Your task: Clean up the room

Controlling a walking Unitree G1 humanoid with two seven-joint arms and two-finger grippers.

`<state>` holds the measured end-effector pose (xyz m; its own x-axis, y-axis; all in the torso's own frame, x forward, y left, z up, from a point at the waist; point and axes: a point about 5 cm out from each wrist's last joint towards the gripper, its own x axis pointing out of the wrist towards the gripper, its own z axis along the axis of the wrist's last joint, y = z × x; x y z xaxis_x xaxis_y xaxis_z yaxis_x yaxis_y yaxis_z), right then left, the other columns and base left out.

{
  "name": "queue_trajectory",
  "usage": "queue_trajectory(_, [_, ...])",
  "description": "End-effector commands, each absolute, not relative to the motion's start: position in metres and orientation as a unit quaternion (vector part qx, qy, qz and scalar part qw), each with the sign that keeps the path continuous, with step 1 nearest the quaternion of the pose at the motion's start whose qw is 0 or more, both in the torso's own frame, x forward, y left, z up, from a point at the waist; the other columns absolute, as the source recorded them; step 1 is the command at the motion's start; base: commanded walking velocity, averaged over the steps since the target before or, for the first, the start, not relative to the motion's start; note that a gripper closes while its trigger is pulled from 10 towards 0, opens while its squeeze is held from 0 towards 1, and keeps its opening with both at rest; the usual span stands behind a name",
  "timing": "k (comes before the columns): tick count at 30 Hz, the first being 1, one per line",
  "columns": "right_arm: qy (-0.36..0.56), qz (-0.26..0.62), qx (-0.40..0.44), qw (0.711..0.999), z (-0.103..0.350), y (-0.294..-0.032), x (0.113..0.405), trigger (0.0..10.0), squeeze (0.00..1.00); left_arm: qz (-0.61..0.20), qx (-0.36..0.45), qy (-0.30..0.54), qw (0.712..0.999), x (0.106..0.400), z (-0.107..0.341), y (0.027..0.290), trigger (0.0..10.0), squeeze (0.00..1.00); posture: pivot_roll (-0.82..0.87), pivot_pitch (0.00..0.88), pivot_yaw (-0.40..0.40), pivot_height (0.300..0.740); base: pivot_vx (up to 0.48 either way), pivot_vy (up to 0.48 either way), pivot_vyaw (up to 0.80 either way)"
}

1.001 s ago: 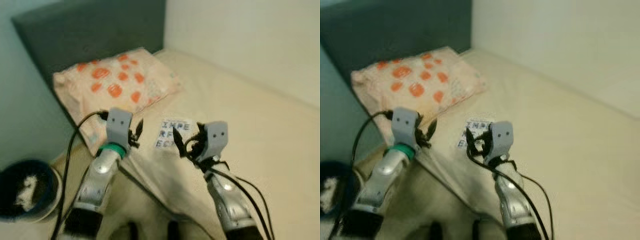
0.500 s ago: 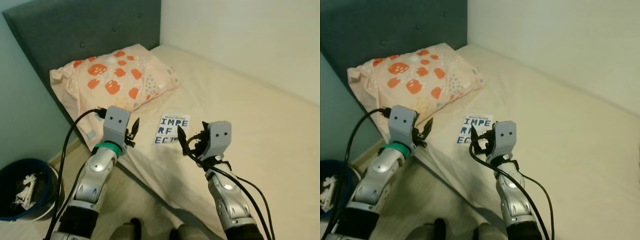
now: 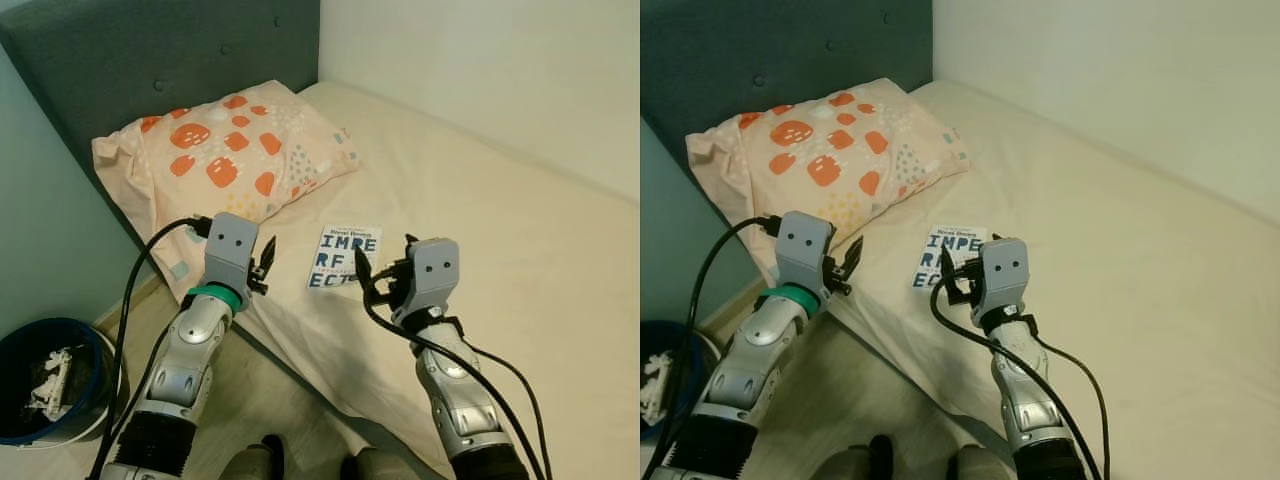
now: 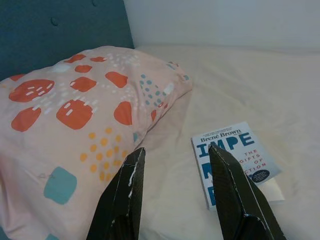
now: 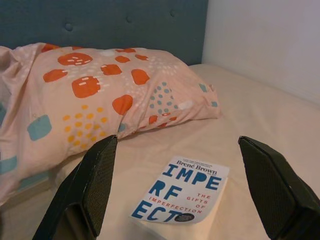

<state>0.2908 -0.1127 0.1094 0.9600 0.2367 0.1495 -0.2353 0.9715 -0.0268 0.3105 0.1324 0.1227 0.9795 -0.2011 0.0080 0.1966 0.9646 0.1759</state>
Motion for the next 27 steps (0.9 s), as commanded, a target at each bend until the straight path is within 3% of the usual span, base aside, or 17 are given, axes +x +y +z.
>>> queue_trajectory(1, [-0.065,0.108,-0.003,0.992,0.103,-0.117,0.289,10.0,0.00,-0.102,0.100,0.008,0.990,0.306,0.109,0.135,10.0,0.00,-0.15,0.020,0.063,0.731,0.000,0.000,0.00])
queue_trajectory(11, [-0.051,0.056,-0.022,0.997,0.088,-0.137,0.276,10.0,0.00,-0.055,0.104,0.054,0.992,0.284,0.074,0.160,10.0,0.00,-0.16,0.000,0.055,0.731,0.000,0.000,0.00])
queue_trajectory(13, [-0.058,0.031,-0.029,0.997,0.091,-0.152,0.272,10.0,0.00,-0.021,0.080,0.074,0.994,0.273,0.066,0.174,10.0,0.00,-0.16,0.000,0.054,0.731,0.000,0.000,0.00])
queue_trajectory(19, [-0.070,0.042,-0.026,0.996,0.098,-0.156,0.277,10.0,0.00,0.063,0.020,0.092,0.994,0.275,0.063,0.204,10.0,0.00,-0.16,0.000,0.037,0.731,0.000,0.000,0.00])
queue_trajectory(27, [-0.065,0.066,-0.006,0.996,0.097,-0.140,0.281,10.0,0.00,0.043,0.037,0.054,0.997,0.287,0.078,0.190,10.0,0.00,-0.14,0.000,0.030,0.731,0.000,0.000,0.00])
